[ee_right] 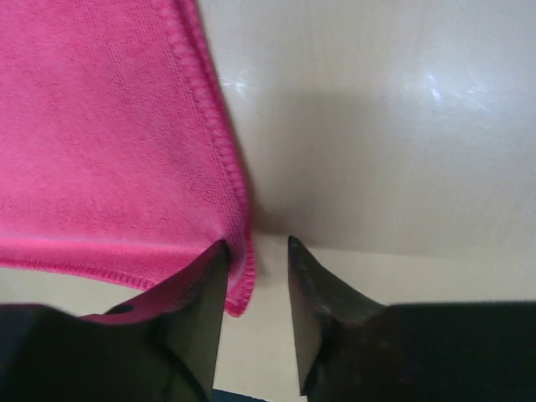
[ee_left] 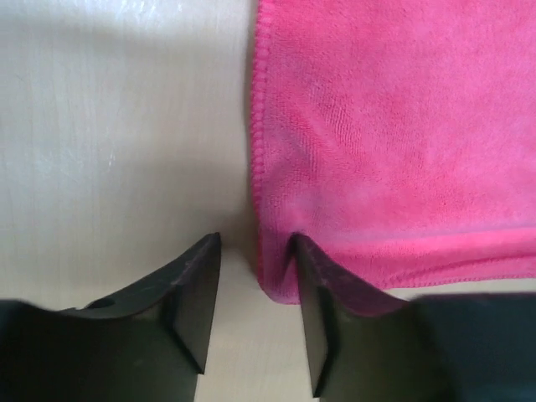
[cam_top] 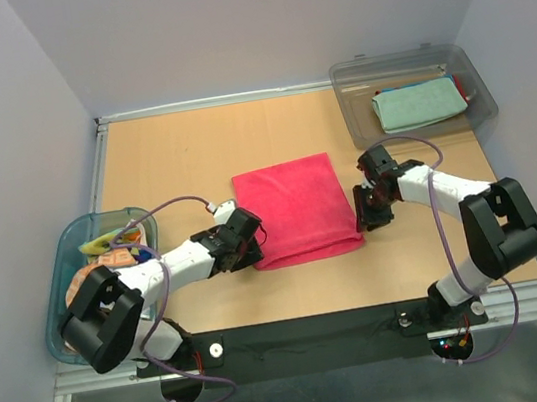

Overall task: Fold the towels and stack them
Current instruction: Fold the towel

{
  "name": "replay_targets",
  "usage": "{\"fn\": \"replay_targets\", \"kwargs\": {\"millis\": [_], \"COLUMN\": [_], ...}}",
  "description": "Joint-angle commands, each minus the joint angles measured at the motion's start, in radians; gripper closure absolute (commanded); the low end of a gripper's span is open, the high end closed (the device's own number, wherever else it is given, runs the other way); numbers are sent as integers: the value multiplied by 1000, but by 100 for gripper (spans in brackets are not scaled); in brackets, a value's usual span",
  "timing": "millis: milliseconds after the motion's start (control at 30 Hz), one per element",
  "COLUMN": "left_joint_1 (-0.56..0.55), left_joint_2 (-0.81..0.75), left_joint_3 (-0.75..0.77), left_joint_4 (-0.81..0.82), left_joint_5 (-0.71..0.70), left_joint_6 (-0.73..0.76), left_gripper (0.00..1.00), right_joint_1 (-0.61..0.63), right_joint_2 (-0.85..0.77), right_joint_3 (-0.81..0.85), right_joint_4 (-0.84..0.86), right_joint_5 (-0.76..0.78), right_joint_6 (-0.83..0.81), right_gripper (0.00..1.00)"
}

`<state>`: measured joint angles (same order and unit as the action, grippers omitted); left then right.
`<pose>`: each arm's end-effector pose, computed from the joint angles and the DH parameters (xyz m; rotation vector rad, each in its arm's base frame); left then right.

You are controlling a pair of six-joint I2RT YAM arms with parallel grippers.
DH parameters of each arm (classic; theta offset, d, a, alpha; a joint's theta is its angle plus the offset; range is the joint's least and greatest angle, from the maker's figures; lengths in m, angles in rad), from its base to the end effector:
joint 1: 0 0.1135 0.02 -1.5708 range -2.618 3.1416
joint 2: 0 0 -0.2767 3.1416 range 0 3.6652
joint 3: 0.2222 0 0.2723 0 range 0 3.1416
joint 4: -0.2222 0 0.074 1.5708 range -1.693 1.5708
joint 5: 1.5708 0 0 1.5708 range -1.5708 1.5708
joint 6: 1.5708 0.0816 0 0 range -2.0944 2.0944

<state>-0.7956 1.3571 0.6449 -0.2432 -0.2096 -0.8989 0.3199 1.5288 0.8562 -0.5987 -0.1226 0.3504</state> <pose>0.2153 -0.1955 0.1302 -0.2167 2.5411 -0.4296 0.2809 0.1036 0.1233 0.0173 2.8829 0.3101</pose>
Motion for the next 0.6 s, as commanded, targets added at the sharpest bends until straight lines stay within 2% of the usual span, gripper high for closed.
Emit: {"fn": "replay_targets", "kwargs": {"millis": [0, 33, 133, 200, 367, 500, 567], "left_joint_1": [-11, -16, -42, -54, -54, -54, -59], "left_joint_2": [-81, -101, -180, -235, -291, -205, -153], "left_joint_3": [-16, -14, -8, -5, 15, 73, 94], "left_joint_4": [-44, -62, -90, -117, -122, -105, -90], "left_joint_5": [-22, -19, -16, -13, -40, -34, -1], "left_joint_6": [2, 0, -15, -24, -8, 32, 46], "left_gripper": [42, 33, 20, 18, 18, 28, 30], "right_joint_1": [-12, -12, -10, -4, 28, 112, 146], "right_joint_2": [-87, -126, -170, -211, -226, -174, -164], "right_joint_3": [-6, 3, 26, 44, 58, 44, 21], "right_joint_4": [-9, -22, -64, -90, -93, -61, -44], "right_joint_5": [35, 29, 14, 11, -5, 17, 61], "right_joint_6": [13, 12, 7, 4, 1, 30, 61], "right_gripper": [56, 53, 52, 50, 50, 56, 56]}}
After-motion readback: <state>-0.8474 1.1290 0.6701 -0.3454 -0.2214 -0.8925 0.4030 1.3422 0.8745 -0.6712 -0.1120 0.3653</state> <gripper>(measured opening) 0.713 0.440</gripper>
